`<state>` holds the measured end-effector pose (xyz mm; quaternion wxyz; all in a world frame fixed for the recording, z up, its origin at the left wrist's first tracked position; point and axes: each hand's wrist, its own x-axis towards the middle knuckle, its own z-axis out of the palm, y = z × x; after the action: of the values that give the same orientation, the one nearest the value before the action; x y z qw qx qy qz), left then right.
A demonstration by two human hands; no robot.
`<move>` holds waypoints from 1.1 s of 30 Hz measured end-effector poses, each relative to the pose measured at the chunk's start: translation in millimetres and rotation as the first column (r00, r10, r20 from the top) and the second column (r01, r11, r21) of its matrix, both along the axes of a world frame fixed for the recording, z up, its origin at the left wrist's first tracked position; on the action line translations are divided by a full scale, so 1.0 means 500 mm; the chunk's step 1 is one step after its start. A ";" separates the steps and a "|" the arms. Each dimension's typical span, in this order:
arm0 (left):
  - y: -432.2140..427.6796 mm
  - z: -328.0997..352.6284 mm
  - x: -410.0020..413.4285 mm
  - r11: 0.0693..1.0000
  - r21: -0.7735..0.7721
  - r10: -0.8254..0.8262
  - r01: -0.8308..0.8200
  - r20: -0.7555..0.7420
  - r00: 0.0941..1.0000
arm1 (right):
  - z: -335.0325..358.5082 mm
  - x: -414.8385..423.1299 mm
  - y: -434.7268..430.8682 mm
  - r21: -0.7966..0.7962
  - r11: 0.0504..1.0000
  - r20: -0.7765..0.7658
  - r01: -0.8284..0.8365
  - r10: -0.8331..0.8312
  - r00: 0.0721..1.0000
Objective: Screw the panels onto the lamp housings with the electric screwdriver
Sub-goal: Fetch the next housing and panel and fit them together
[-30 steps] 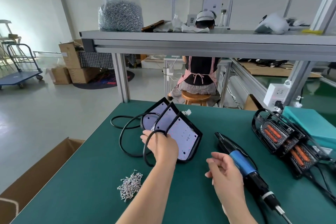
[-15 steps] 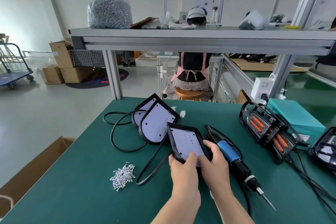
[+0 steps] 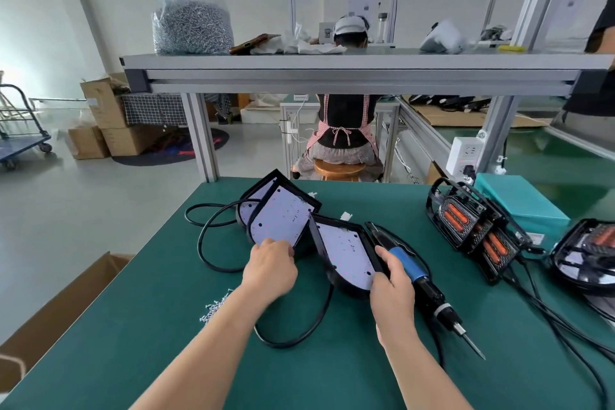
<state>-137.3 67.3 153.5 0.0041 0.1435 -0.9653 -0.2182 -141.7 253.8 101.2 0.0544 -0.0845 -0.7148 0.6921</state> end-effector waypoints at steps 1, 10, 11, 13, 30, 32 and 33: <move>0.002 -0.007 -0.007 0.999 -0.043 -0.024 0.025 0.030 0.999 | 0.001 0.001 0.000 0.000 1.000 -0.004 0.001 -0.001 1.000; 0.038 -0.053 0.029 0.978 -0.203 -0.077 0.049 -0.135 0.988 | 0.002 0.003 -0.002 0.003 0.999 -0.028 0.034 -0.034 0.999; 0.041 -0.056 0.036 0.974 -0.226 -0.054 0.031 -0.095 0.994 | 0.003 0.004 -0.002 0.012 0.999 -0.036 0.035 -0.034 0.999; 0.047 -0.062 0.046 0.964 -0.266 -0.034 0.022 -0.043 0.998 | 0.006 0.004 -0.001 0.034 0.999 -0.056 0.036 -0.034 0.998; 0.111 -0.067 0.088 0.718 0.688 0.198 -0.107 -0.055 0.979 | 0.035 0.056 0.041 0.816 0.563 0.049 -0.133 0.162 0.986; 0.098 -0.074 0.080 0.741 0.664 0.244 -0.101 -0.125 0.962 | 0.036 0.071 0.049 0.799 0.579 0.071 -0.165 0.182 0.981; 0.092 -0.076 0.076 0.739 0.668 0.245 -0.089 -0.143 0.959 | 0.036 0.081 0.051 0.779 0.598 0.083 -0.188 0.199 0.976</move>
<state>-99.2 113.2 115.7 0.0810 0.1971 -0.8037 -0.5555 -101.0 279.2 119.4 0.0149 0.0301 -0.9488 0.3141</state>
